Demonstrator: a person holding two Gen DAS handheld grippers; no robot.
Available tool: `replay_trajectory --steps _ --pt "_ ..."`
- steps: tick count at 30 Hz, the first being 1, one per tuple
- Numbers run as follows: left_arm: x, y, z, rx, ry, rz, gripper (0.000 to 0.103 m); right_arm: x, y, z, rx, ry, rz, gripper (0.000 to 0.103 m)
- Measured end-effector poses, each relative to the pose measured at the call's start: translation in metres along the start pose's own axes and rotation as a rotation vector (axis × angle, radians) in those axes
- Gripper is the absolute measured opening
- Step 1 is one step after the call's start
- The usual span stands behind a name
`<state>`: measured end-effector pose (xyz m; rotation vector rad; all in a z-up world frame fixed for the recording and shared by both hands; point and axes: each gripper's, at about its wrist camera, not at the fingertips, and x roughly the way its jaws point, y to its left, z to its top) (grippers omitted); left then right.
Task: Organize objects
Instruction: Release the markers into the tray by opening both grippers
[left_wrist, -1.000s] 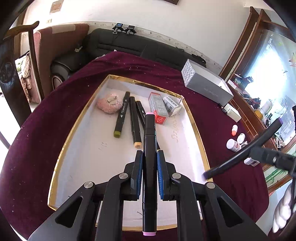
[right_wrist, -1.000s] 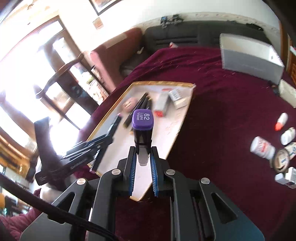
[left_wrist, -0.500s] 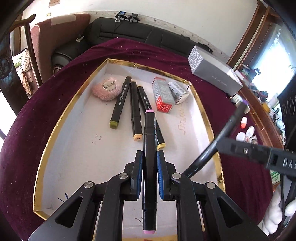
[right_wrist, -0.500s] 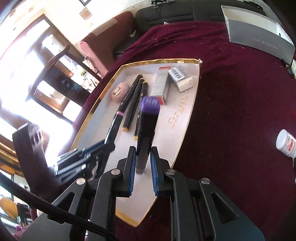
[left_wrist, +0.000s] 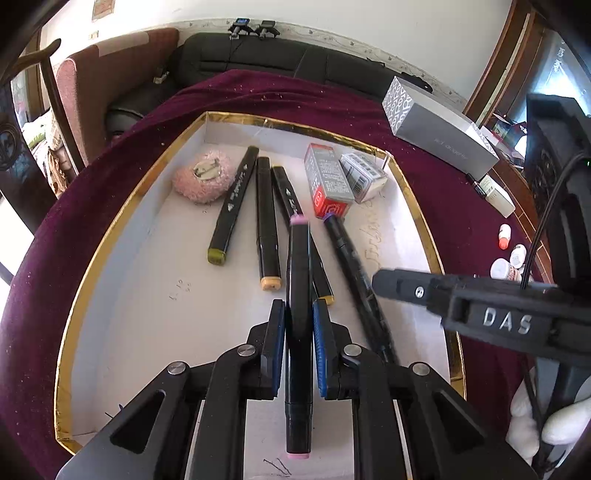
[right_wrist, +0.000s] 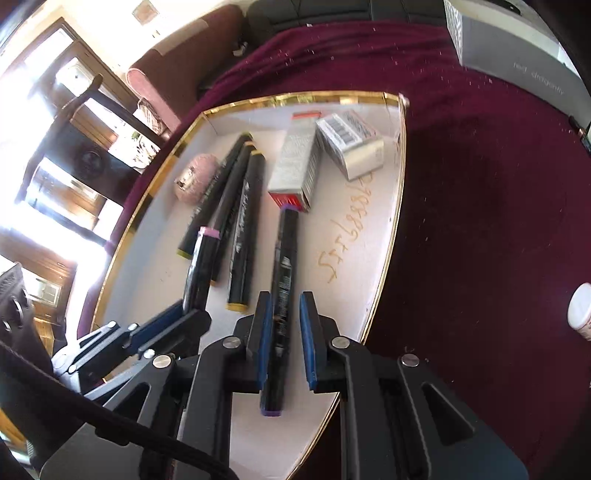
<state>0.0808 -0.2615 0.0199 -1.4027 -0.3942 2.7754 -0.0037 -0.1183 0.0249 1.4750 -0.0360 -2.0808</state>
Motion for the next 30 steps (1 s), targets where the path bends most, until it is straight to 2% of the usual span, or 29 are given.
replay_trajectory --steps 7,9,10,11,13,15,17,19,22,25,27,30 --pt "-0.014 0.000 0.001 -0.005 -0.065 0.012 0.013 -0.003 0.006 -0.007 -0.021 0.006 -0.011 0.014" --pt "-0.021 0.002 0.001 -0.020 -0.090 0.018 0.020 -0.006 0.006 -0.009 -0.010 -0.006 0.009 0.014" --pt "-0.026 0.003 0.001 -0.027 -0.106 0.025 0.028 -0.008 0.005 -0.010 -0.004 -0.016 0.016 0.015" --pt "-0.032 0.004 0.001 -0.033 -0.123 0.034 0.038 -0.012 0.004 -0.011 0.002 -0.028 0.022 0.019" --pt "-0.043 0.004 0.001 -0.044 -0.161 0.049 0.046 -0.021 0.002 -0.013 0.020 -0.060 0.028 0.028" --pt "-0.054 0.003 -0.001 -0.045 -0.200 0.061 0.049 -0.031 0.001 -0.018 0.027 -0.106 0.029 0.037" --pt "-0.061 0.000 -0.001 -0.048 -0.222 0.078 0.051 -0.044 0.000 -0.024 0.028 -0.160 0.016 0.053" --pt "-0.070 -0.005 -0.002 -0.048 -0.244 0.091 0.053 -0.055 -0.002 -0.029 0.038 -0.211 0.008 0.060" --pt "-0.083 -0.017 -0.003 -0.017 -0.289 0.131 0.054 -0.066 -0.004 -0.035 0.049 -0.256 0.004 0.061" --pt "-0.095 -0.031 -0.006 0.026 -0.332 0.169 0.056 -0.068 -0.003 -0.038 0.050 -0.276 -0.010 0.063" --pt "-0.101 -0.039 -0.008 0.050 -0.355 0.187 0.061 -0.071 -0.004 -0.041 0.052 -0.285 -0.017 0.067" --pt "-0.107 -0.049 -0.010 0.084 -0.376 0.203 0.062 -0.074 -0.006 -0.048 0.057 -0.292 -0.011 0.067"
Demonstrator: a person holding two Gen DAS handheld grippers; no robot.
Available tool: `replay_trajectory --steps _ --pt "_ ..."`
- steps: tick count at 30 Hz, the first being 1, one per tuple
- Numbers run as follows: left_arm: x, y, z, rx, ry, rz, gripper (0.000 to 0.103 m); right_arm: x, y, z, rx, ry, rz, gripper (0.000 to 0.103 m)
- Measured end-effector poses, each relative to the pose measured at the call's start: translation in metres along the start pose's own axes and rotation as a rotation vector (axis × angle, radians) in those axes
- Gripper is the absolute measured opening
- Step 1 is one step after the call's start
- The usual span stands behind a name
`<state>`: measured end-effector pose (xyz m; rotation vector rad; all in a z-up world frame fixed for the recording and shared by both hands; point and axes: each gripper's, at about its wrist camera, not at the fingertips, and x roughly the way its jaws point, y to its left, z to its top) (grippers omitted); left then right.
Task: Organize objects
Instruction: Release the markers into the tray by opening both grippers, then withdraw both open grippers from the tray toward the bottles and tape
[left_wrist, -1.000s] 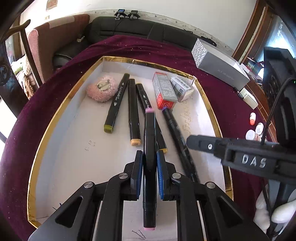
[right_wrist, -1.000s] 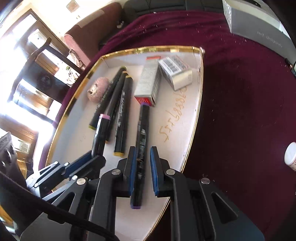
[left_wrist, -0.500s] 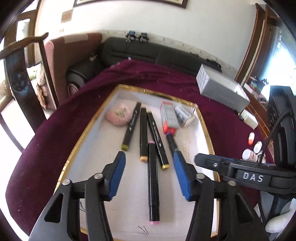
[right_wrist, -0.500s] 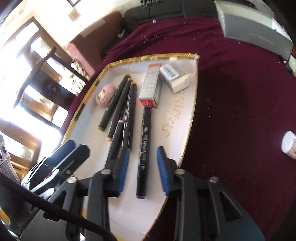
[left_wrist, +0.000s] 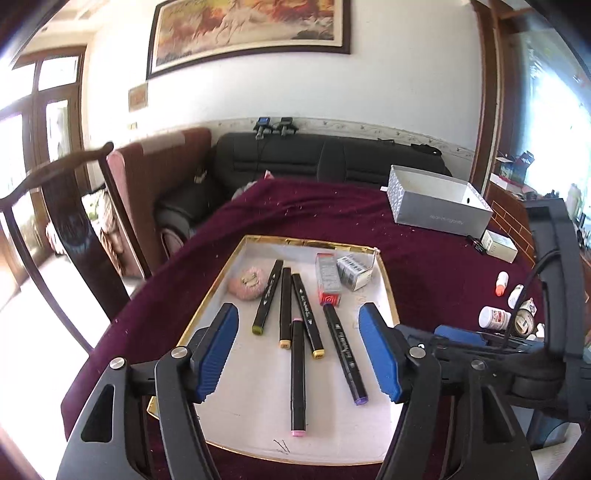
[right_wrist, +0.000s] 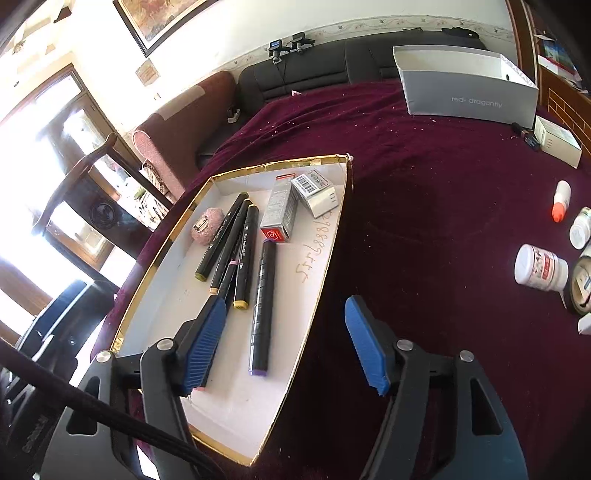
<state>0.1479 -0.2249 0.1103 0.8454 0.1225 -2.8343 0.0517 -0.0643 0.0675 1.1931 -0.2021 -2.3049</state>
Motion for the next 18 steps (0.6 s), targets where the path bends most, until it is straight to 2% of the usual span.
replay_trajectory --steps 7,11,18 --pt "-0.003 -0.008 0.000 0.024 0.011 0.019 0.062 -0.010 -0.002 -0.002 0.005 -0.027 -0.006 0.068" --pt "-0.004 -0.013 -0.002 0.035 0.018 0.016 0.062 -0.017 -0.006 -0.004 0.012 -0.040 -0.007 0.071" --pt "-0.004 -0.031 -0.005 0.076 0.033 0.009 0.062 -0.027 -0.020 -0.006 0.021 -0.063 -0.032 0.072"
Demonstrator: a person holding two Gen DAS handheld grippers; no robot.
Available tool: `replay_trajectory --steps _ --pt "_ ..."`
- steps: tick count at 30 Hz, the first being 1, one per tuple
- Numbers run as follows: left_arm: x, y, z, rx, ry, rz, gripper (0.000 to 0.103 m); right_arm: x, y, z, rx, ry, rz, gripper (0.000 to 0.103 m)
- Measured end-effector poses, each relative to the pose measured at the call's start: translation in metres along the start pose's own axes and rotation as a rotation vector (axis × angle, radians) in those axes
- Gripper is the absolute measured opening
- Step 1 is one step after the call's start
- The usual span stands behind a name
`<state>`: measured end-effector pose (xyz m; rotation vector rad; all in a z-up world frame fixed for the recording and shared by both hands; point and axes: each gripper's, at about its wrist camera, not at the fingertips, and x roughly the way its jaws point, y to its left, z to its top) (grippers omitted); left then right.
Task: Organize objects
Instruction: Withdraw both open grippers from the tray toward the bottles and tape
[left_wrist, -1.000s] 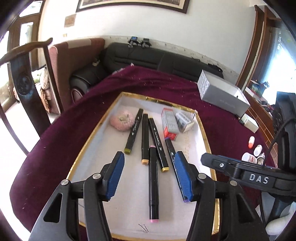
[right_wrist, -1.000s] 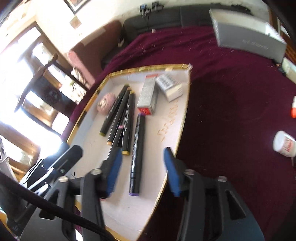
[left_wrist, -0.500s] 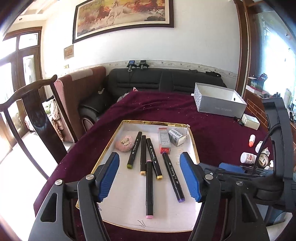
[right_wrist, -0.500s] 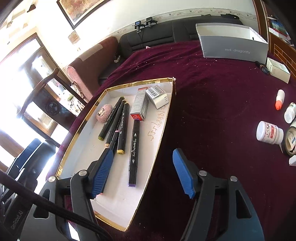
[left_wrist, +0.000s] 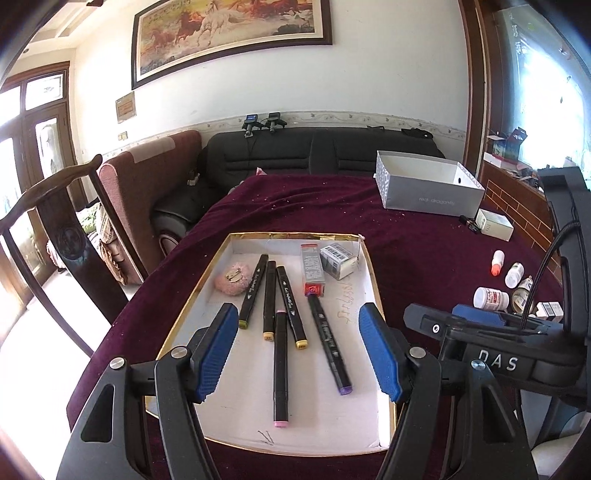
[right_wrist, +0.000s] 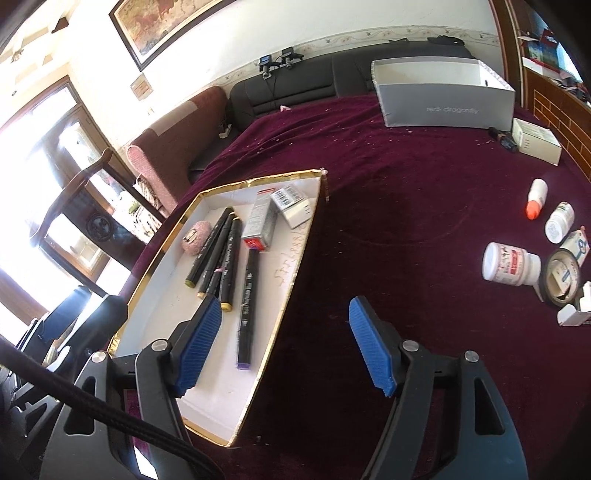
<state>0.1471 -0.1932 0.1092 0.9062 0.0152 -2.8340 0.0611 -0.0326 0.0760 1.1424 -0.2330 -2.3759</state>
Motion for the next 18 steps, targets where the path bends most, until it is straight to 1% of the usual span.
replay_trajectory --steps 12,18 --pt "0.008 -0.053 -0.004 0.127 0.051 -0.023 0.062 -0.024 -0.057 0.001 0.094 -0.047 -0.045 0.074" --pt "0.018 -0.084 -0.005 0.180 0.093 -0.069 0.062 -0.041 -0.093 0.003 0.137 -0.071 -0.091 0.075"
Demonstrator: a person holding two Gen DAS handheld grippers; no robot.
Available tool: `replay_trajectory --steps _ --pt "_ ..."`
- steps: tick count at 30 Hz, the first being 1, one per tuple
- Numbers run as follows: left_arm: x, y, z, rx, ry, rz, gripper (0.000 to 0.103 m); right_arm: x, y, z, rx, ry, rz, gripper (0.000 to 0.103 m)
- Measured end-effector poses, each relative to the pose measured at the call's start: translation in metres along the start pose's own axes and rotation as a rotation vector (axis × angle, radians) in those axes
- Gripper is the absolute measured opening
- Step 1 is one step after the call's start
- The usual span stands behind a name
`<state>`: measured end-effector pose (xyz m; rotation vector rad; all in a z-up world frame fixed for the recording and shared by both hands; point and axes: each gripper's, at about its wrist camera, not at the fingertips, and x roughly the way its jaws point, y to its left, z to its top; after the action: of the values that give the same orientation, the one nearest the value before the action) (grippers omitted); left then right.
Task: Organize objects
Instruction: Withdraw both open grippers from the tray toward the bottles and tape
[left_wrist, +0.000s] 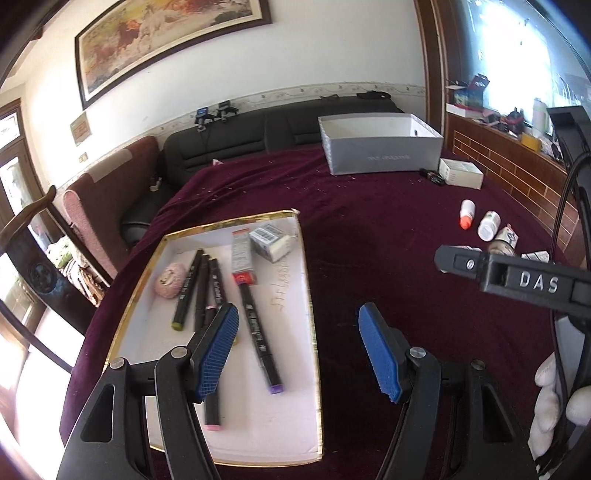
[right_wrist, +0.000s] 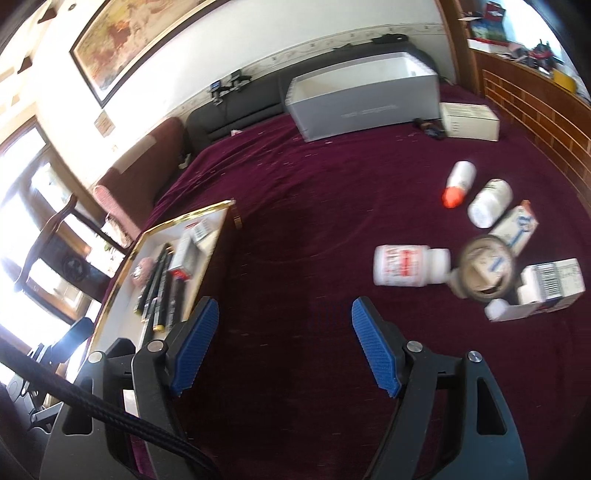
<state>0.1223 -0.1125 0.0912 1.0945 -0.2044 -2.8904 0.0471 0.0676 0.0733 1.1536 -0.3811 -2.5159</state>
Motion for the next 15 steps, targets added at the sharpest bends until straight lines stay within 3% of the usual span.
replay_trajectory --steps 6,11,15 --pt "0.021 -0.031 0.000 0.028 0.080 -0.114 0.062 -0.030 -0.062 0.020 0.052 -0.053 -0.101 0.075" --pt "0.041 -0.061 -0.010 0.050 0.154 -0.223 0.062 -0.060 -0.138 0.042 0.193 -0.128 -0.220 0.079" --pt "0.055 -0.078 -0.021 0.064 0.202 -0.264 0.062 -0.050 -0.180 0.051 0.281 -0.099 -0.218 0.079"
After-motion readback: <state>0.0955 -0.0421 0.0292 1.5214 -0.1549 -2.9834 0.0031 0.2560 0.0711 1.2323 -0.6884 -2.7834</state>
